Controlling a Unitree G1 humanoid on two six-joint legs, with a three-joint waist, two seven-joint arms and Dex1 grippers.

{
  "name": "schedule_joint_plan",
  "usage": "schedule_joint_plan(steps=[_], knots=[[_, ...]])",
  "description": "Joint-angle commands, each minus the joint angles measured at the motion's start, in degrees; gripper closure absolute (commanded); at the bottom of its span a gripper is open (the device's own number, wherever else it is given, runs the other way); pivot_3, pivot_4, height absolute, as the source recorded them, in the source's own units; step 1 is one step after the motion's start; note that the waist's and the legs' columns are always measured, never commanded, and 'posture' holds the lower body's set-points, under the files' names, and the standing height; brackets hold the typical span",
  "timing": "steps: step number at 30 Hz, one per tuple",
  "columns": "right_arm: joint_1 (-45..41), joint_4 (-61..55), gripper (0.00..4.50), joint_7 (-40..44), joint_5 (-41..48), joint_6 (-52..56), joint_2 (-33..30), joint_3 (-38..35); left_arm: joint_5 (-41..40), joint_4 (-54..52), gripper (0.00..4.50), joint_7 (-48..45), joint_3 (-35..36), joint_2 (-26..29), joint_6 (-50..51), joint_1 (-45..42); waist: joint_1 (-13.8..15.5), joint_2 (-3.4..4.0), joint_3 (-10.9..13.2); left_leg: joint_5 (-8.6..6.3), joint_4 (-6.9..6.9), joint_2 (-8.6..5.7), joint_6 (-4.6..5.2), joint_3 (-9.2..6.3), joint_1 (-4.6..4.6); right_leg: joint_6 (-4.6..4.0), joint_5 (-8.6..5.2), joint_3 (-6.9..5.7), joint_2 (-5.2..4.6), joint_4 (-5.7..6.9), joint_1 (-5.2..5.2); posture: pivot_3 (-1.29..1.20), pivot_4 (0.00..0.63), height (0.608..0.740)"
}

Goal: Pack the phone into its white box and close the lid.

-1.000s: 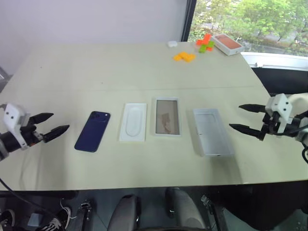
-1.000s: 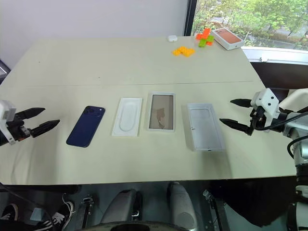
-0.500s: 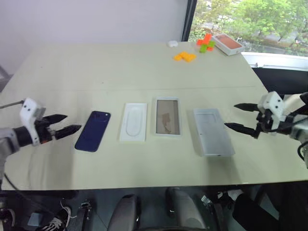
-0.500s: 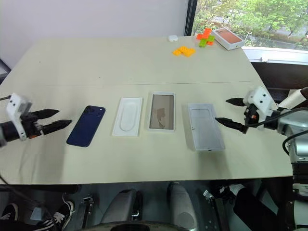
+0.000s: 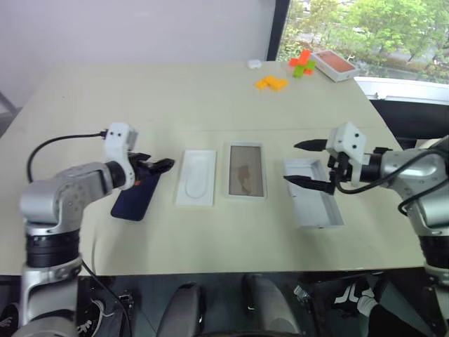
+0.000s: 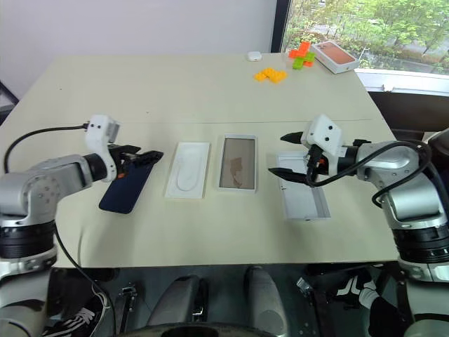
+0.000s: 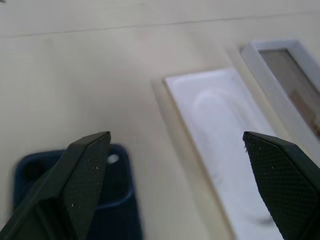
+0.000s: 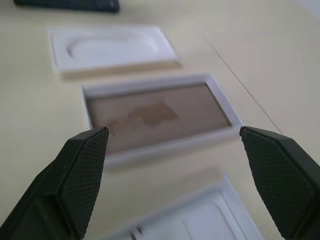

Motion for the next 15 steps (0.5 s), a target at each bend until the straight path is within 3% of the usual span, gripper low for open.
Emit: schedule_joint_plan(steps=[1,7,15], knots=[[-1.55,-1.1,0.1,-1.4,-0.07,-0.16,1.39,0.22,1.6,1.65,0.0,4.78,0.82,-3.34,1.25,-2.41,-0.06,0.0,0.0,0.0,0.0,0.0,0.0,0.0,-0.01,0.0,0.0,0.0,0.01,0.0,-0.01,0.0,0.15,0.74],[-4.13,0.77,0.1,-3.97,-0.76,-0.64,4.26,0.66,-1.09,1.26,0.0,7.53,4.39,-9.69,6.48,-2.21,-0.14,0.01,0.0,0.01,-0.01,0.01,-0.02,0.0,-0.01,-0.01,0.01,0.01,0.02,0.01,-0.04,0.0,0.15,0.74],[-3.81,1.75,0.1,-3.38,-1.53,-2.35,3.63,0.54,-0.21,3.24,0.0,9.28,5.96,-11.17,7.06,-0.79,-0.09,0.01,0.0,0.02,-0.01,-0.03,-0.04,-0.02,-0.01,-0.02,0.01,0.01,0.0,0.0,-0.02,0.0,0.15,0.74]])
